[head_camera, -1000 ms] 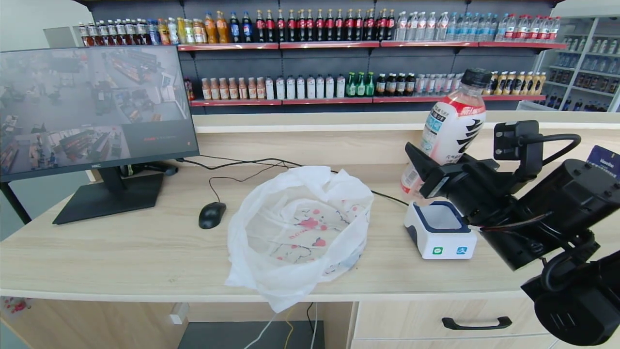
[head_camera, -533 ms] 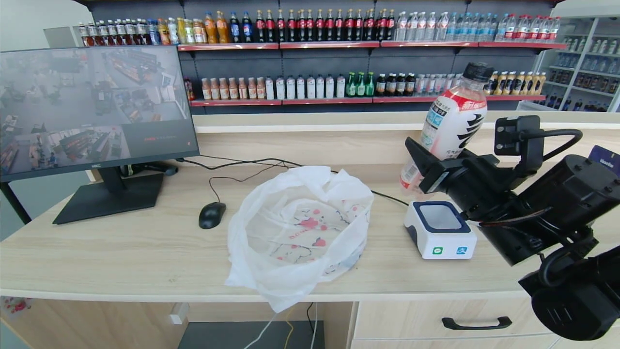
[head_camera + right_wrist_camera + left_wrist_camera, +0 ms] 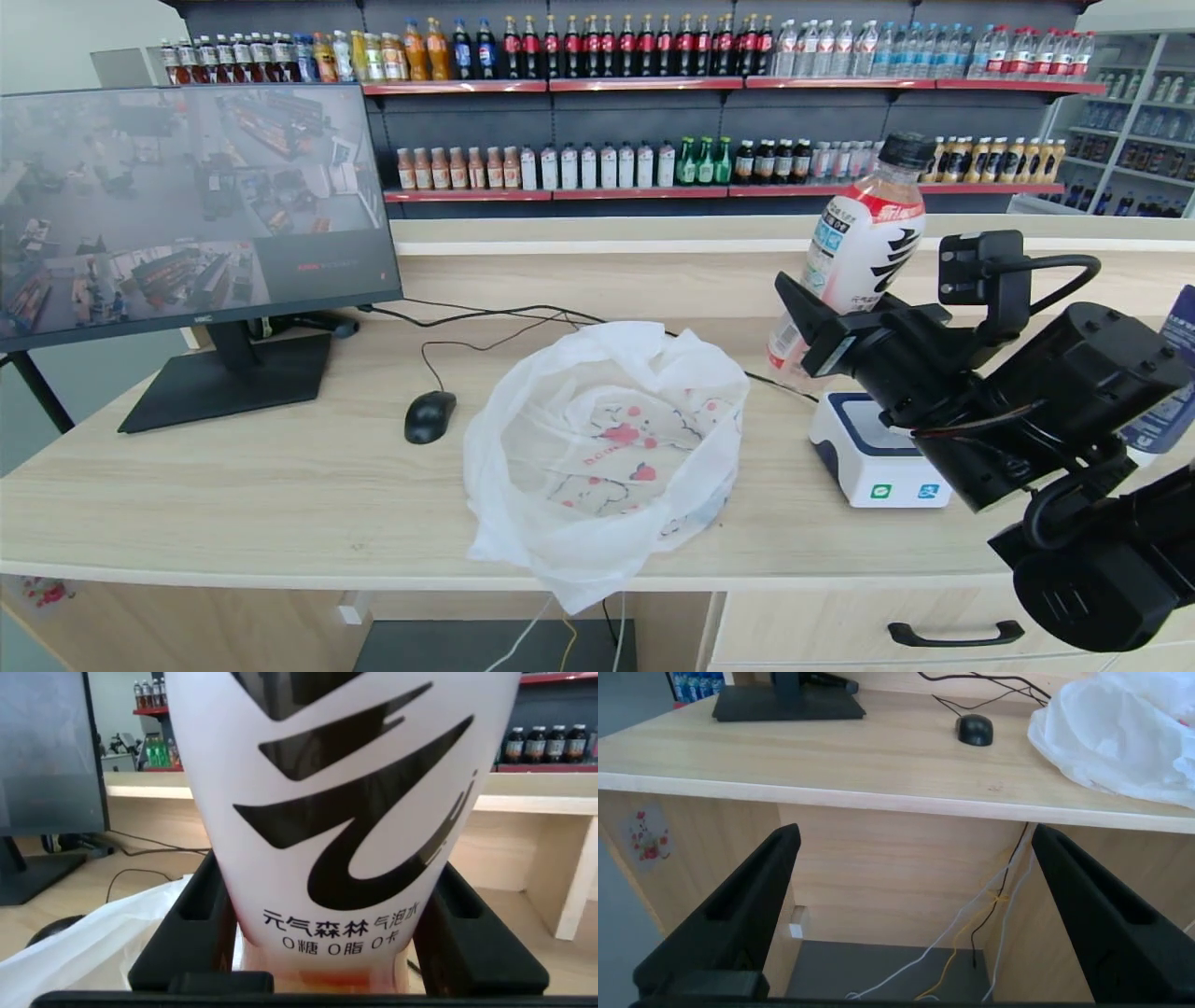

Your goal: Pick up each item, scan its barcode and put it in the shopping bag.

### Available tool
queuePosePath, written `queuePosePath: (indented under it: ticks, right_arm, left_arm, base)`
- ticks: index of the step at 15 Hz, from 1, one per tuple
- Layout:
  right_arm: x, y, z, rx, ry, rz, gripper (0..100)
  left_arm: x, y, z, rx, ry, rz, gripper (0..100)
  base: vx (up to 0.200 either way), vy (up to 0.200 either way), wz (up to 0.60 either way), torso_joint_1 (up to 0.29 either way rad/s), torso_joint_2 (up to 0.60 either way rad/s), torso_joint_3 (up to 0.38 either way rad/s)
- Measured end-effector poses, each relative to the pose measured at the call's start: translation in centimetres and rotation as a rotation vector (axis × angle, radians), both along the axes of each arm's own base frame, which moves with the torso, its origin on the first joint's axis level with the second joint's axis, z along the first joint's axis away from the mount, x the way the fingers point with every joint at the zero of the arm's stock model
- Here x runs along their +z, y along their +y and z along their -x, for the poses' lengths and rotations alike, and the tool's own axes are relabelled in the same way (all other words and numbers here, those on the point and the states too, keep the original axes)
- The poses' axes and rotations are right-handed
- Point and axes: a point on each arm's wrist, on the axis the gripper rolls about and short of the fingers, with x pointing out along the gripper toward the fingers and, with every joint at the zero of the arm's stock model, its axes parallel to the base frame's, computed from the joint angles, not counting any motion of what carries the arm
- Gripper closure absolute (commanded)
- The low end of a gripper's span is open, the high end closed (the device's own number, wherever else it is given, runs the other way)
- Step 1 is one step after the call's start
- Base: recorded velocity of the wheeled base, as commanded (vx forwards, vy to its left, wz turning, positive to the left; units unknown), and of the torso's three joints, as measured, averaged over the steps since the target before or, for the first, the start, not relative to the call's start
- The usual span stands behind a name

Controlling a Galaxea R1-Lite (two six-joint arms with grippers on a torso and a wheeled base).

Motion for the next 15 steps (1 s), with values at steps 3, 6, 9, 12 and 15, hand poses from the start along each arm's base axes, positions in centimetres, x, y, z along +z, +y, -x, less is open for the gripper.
queuePosePath:
  ticks: [3,6,9,12,15]
  right_arm:
    - [-0.1,0.0,-0.1,0.000,-0.001,0.000,100]
    - [-0.3,0.2,-0.2,0.003,0.007,0.004,100]
    - [-0.6,0.7,-0.1,0.022,0.015,0.012,100]
    - [-1.0,1.4,-0.4,0.034,0.024,0.016,100]
    - [-1.5,2.4,-0.9,0.050,0.027,0.018,100]
  left_arm:
    - [0.0,0.0,0.0,0.002,-0.001,0.000,0]
    - [0.0,0.0,0.0,0.002,-0.001,0.000,0]
    - [0.0,0.0,0.0,0.002,-0.001,0.000,0]
    - [0.0,0.0,0.0,0.002,0.000,0.000,0]
    - [0.0,0.0,0.0,0.002,-0.001,0.000,0]
  base:
    - [0.000,0.200,0.00,0.002,0.00,0.004]
    - [0.000,0.067,0.00,0.001,0.00,0.001]
    - [0.000,0.000,0.00,0.000,0.00,0.000]
    - [0.000,0.000,0.00,0.000,0.00,0.000]
    - [0.000,0.000,0.00,0.000,0.00,0.000]
